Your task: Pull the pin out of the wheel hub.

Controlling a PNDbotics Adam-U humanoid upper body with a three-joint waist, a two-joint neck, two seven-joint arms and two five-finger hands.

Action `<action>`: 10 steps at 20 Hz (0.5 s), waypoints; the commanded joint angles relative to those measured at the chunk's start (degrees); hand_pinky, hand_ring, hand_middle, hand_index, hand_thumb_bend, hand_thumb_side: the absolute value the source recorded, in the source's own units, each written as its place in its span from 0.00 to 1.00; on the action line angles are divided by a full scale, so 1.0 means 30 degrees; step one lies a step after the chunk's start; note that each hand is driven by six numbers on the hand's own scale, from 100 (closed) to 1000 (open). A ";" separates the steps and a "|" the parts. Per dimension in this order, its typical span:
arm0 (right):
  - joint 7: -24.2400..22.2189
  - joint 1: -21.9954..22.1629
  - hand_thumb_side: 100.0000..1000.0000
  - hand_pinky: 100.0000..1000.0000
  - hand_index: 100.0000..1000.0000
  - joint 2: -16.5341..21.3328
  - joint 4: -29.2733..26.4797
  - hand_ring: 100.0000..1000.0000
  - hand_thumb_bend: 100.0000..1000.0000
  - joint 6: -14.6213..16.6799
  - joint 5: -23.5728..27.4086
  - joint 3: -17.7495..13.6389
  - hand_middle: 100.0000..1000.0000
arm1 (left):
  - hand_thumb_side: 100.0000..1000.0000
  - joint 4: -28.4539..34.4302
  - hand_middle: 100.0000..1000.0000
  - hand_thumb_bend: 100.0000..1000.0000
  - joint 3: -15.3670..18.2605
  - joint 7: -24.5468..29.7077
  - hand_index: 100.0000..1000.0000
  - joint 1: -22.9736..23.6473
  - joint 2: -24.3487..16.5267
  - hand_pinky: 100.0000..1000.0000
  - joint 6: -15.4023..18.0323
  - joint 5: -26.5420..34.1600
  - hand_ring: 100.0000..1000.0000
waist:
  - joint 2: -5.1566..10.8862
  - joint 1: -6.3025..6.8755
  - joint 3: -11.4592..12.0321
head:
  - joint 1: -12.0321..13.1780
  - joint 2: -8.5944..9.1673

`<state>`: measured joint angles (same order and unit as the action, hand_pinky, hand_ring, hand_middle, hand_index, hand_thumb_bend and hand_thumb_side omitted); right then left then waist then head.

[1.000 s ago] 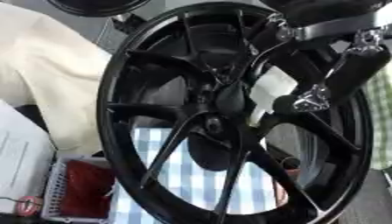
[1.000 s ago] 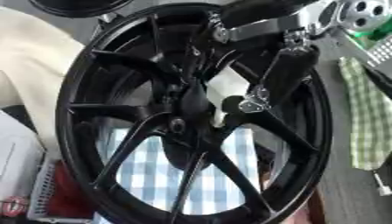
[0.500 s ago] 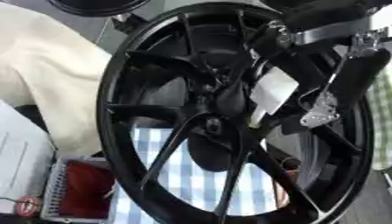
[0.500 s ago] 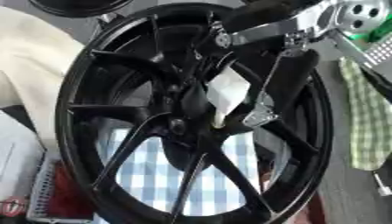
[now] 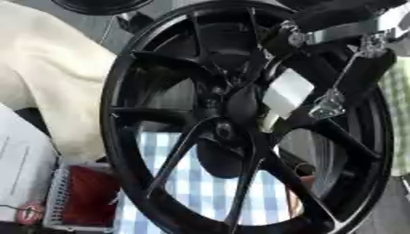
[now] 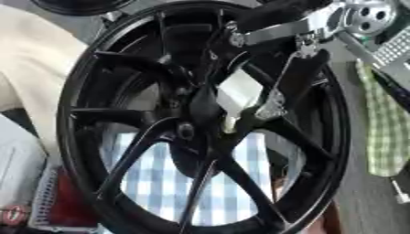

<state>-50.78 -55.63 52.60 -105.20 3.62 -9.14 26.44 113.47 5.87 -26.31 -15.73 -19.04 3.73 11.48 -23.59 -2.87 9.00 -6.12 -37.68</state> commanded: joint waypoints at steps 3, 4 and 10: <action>0.0013 -0.0264 0.03 0.87 0.76 0.0130 0.0056 0.82 0.29 0.0076 -0.0081 -0.0272 0.72 | 0.68 0.0375 0.57 0.16 0.0037 0.0029 0.76 -0.0220 -0.0131 0.79 -0.0063 0.0033 0.73 | 0.0327 0.0097 -0.0008 | 0.0055 0.0132; -0.0033 -0.0292 0.03 0.87 0.77 0.0130 0.0035 0.82 0.30 0.0070 -0.0092 -0.0273 0.72 | 0.68 0.0375 0.57 0.16 0.0037 0.0029 0.76 -0.0216 -0.0120 0.79 -0.0067 0.0039 0.73 | 0.0337 0.0100 -0.0014 | 0.0061 0.0121; -0.0162 -0.0211 0.02 0.87 0.75 0.0156 0.0161 0.82 0.26 0.0109 -0.0365 -0.0413 0.70 | 0.69 0.0375 0.57 0.16 0.0034 0.0040 0.76 -0.0220 -0.0095 0.79 -0.0067 0.0074 0.73 | 0.0355 0.0071 -0.0008 | 0.0094 0.0214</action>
<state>-51.25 -55.46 52.16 -104.76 3.89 -9.67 26.43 113.47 5.85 -26.25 -15.74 -18.67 3.53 11.49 -23.60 -2.85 8.97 -5.99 -37.67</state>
